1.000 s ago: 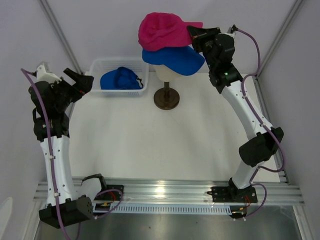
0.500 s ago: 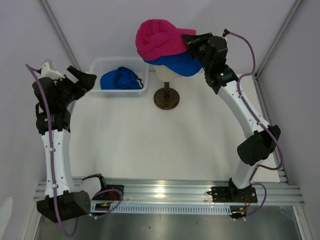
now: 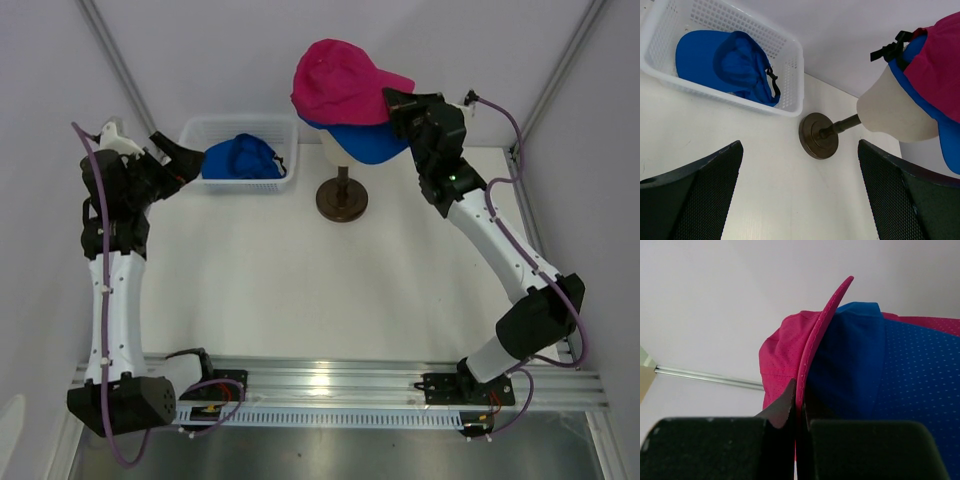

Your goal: Stack the hats

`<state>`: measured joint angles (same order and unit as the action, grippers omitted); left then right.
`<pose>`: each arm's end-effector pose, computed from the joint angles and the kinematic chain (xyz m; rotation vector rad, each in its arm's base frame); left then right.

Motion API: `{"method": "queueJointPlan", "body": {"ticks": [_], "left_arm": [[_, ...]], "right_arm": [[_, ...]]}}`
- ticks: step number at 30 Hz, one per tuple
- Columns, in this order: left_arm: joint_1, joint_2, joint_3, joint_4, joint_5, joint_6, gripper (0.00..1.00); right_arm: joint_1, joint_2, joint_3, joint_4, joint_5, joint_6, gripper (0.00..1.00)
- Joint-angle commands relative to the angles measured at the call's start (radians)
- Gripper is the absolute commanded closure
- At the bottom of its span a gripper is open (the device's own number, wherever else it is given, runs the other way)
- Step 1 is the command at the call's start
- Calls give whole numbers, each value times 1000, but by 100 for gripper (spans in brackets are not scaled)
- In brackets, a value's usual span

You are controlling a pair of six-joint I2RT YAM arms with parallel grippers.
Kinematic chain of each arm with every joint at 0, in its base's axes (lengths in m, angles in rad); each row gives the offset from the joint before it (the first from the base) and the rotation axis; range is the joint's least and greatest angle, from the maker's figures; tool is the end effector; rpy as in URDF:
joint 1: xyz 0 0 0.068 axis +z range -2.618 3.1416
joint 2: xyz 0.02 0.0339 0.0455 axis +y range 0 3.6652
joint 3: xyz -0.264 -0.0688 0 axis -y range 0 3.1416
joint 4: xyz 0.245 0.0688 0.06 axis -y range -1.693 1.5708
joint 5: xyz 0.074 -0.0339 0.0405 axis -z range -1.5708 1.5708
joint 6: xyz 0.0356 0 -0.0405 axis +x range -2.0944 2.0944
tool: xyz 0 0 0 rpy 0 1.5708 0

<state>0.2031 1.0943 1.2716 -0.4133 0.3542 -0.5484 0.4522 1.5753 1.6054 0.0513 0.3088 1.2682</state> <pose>0.2316 0.0351 0.4253 -0.4267 1.7773 -0.5641 0.3392 0.1527 0.4536 0.8736 1.3472 1.1412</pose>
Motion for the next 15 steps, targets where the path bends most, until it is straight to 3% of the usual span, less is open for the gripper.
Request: {"method": "queueJointPlan", "body": {"ticks": [1,5,7,8,12,15], "left_arm": [[-21,7,41,15,-12,22,1],[-31,16,43,21,-14,19,0],[-42,21,44,24,-15,16,1],[-44,25,46,25,-17,18,1],[-63,33,46,27,-21,18,1],[-70,36,46,27,-23,18,1]], "right_arm": [[8,-38,-88,-12,16,49,100],[13,-67,-154,25,9,57,100],[17,-78,-173,19,3,56,94],[19,-87,-176,21,0,45,89],[29,-119,-183,9,1,-9,35],[26,-158,-185,-4,30,-65,25]]}}
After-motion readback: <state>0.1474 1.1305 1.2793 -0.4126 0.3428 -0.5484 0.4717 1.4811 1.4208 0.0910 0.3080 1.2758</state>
